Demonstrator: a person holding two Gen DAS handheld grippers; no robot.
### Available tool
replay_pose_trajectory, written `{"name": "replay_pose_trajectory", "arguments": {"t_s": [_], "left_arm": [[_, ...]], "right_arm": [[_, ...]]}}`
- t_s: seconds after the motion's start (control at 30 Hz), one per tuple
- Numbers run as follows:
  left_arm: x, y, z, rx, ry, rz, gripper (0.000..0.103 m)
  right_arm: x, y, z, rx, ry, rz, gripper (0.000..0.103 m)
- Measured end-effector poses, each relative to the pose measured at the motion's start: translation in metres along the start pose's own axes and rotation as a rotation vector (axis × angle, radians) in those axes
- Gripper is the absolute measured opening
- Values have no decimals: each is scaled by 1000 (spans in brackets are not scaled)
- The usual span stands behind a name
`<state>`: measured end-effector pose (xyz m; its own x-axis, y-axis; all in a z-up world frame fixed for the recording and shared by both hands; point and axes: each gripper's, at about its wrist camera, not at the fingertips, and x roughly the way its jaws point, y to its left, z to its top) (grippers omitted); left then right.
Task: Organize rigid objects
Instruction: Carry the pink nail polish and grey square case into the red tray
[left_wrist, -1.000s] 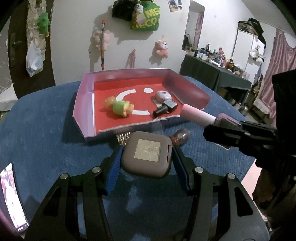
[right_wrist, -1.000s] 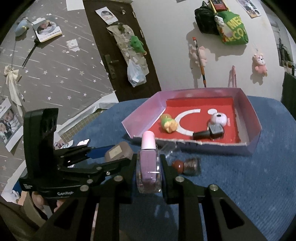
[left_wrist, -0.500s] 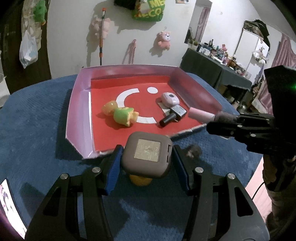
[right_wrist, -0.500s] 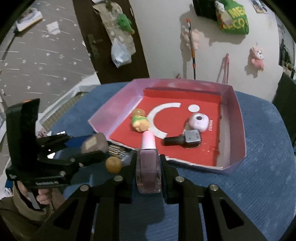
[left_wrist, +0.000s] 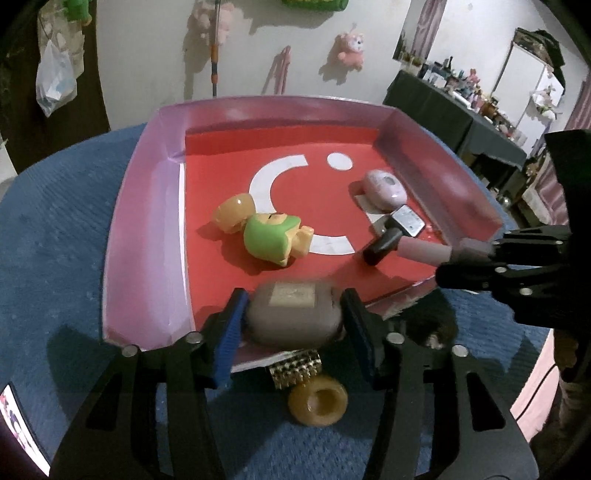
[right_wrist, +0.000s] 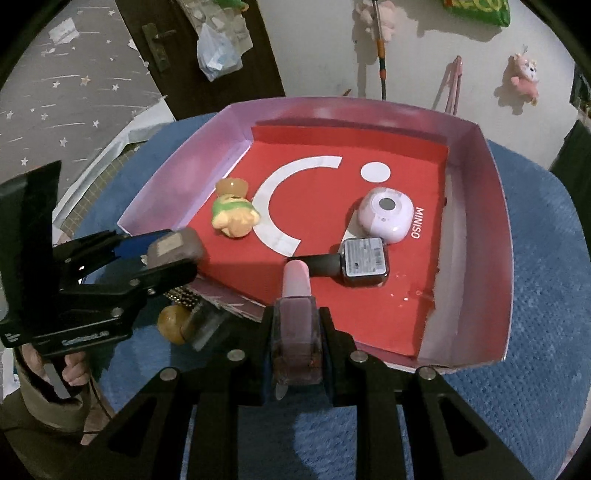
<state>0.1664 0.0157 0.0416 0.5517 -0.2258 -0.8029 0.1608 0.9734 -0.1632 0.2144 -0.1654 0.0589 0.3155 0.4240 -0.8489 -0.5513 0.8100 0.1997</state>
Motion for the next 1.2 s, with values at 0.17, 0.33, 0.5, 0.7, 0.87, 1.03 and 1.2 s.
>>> {"name": "replay_pose_trajectory", "arguments": {"t_s": [0.17, 0.33, 0.5, 0.7, 0.87, 1.03, 1.2], "left_arm": [[2, -1, 6, 5, 0, 4, 49], [4, 0, 8, 1, -4, -2, 49], [3, 1, 6, -1, -20, -11, 49], [-1, -1, -4, -6, -52, 1, 49], [-1, 2, -9, -4, -17, 2, 49], [4, 5, -3, -10, 30, 11, 49], [5, 11, 3, -56, 4, -17, 49]], "right_arm": [[2, -6, 5, 24, 34, 24, 23], [7, -8, 11, 16, 70, 23, 23], [16, -5, 14, 7, 84, 33, 23], [25, -5, 18, 8, 74, 30, 23], [27, -6, 20, 12, 69, 26, 22], [29, -1, 21, -10, 53, -5, 22], [31, 6, 18, -38, 28, -40, 22]]}}
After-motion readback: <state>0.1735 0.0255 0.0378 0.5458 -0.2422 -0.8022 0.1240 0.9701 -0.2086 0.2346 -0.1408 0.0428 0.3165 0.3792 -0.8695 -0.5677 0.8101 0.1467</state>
